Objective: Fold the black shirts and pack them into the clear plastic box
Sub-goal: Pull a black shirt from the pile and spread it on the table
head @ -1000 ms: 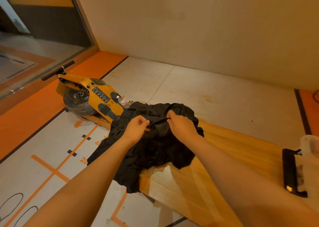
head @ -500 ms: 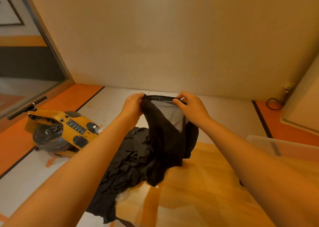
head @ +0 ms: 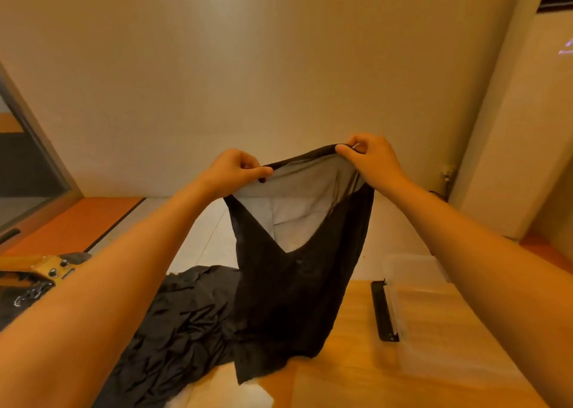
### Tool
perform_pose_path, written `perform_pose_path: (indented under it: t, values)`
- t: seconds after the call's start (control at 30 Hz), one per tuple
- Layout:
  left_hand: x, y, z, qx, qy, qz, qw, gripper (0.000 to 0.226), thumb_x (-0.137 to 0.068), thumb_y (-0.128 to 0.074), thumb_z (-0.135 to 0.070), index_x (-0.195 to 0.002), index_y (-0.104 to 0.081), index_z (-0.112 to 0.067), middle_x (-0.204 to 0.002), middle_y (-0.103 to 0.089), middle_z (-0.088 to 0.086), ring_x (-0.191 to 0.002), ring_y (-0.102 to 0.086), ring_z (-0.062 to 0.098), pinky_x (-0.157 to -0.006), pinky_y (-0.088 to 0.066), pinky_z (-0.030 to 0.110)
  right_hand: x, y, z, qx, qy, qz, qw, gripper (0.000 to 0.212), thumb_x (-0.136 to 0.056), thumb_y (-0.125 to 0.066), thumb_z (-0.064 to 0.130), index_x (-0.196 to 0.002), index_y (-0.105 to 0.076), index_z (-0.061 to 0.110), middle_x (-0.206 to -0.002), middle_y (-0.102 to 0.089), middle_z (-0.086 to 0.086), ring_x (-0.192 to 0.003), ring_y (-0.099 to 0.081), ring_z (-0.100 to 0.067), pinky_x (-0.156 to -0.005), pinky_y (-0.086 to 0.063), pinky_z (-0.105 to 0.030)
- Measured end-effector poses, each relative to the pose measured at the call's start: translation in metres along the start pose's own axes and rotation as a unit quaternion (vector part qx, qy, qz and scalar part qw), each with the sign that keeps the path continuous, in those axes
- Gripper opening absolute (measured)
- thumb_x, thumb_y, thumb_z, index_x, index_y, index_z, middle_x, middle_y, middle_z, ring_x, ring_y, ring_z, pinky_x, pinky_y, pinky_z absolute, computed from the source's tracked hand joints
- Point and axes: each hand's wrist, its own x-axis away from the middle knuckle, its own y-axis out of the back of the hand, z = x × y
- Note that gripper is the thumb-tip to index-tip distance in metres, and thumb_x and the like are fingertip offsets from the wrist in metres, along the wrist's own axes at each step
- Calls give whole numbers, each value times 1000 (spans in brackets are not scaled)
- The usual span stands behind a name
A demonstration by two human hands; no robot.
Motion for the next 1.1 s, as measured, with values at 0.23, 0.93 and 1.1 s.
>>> perform_pose_path:
  t: [0.23, 0.93, 1.1]
  values:
    - [-16, 2, -8, 40, 2, -27, 999, 18, -94, -60, -24, -80, -54, -14, -76, -63, 1, -67, -57, 9, -68, -44, 21, 6, 14, -4, 6, -10, 28, 1000, 21, -94, -60, 32, -89, -65, 12, -75, -61, -5, -68, -56, -13, -62, -45, -23]
    - [62, -101, 108, 33, 165, 153, 974, 30, -83, -76, -26, -71, -66, 0, -62, -46, 12, -59, -43, 20, -60, -32, 30, 101, -19, -100, 10, -176, 169, 970, 17, -92, -63, 23, -77, -65, 15, -74, -62, -2, -72, -57, -13, -65, -43, -26]
    - [78, -141, 120, 38, 180, 162, 970, 23, -86, -73, -22, -73, -68, -4, -59, -52, 6, -54, -47, 13, -58, -35, 20, 160, -58, -141, 147, -197, 232, 941, 20, -95, -58, 28, -87, -64, 12, -84, -64, -5, -81, -60, -21, -75, -51, -37]
